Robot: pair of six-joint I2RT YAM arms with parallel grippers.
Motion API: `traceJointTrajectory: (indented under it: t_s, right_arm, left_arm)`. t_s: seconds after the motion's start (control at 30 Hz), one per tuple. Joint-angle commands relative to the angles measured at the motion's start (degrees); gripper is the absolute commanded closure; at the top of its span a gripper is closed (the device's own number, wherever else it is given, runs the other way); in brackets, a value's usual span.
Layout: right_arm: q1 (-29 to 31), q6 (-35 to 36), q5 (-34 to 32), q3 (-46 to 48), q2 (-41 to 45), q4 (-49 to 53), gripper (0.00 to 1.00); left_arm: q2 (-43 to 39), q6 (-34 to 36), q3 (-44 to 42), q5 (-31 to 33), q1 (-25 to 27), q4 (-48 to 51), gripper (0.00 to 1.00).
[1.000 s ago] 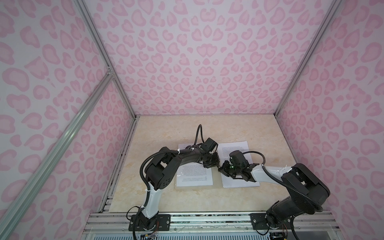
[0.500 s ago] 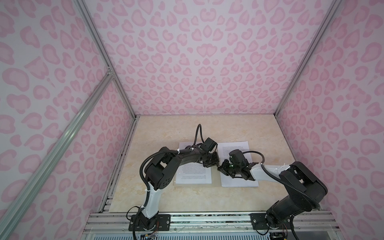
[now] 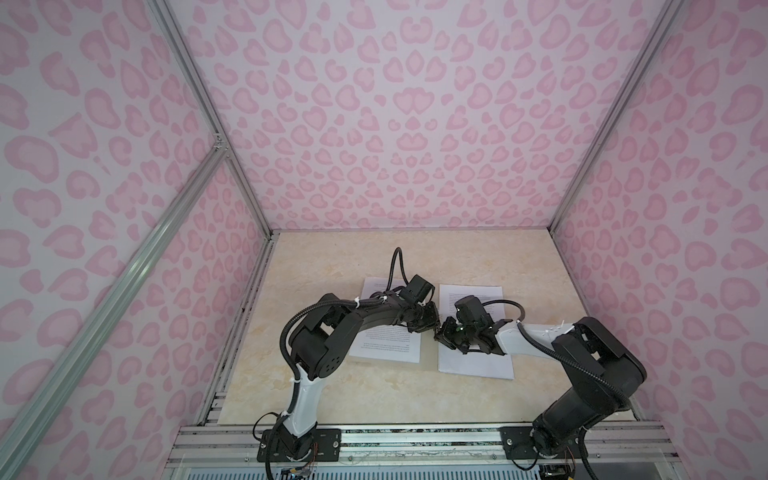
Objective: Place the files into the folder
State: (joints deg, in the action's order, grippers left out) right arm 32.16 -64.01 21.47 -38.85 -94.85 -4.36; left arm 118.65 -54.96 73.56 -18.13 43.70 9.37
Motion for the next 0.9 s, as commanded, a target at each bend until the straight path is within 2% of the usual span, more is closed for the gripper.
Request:
traceJointTrajectory:
  t_s: [0.0, 0.4, 0.47, 0.67, 0.8, 0.87]
  right_arm:
    - [-0.3, 1.1, -8.2, -1.2, -2.5, 11.4, 1.0]
    - [-1.1, 5.7, -3.1, -4.6, -0.7, 7.4, 0.99]
    - [-1.5, 6.3, -2.6, -4.3, 0.3, 6.9, 0.92]
    - [-3.4, 7.3, -1.0, -3.5, 2.1, 7.0, 0.87]
    - [-3.9, 7.7, -0.4, -2.5, 4.1, 7.3, 0.8]
    - [-4.1, 8.2, 0.0, -2.0, 5.9, 7.7, 0.78]
  left_arm:
    - [2.4, -0.2, -2.0, 3.6, 0.3, 13.6, 0.73]
    - [1.9, -0.7, -2.8, 2.9, 0.6, 12.4, 0.71]
    - [1.8, -0.6, -2.8, 2.9, 0.5, 12.4, 0.7]
    - [1.4, -0.7, -2.8, 3.1, 0.5, 12.5, 0.66]
    - [1.2, -0.3, -1.9, 2.5, 0.4, 12.4, 0.65]
    - [1.2, 0.7, -0.7, 1.8, 0.3, 12.4, 0.59]
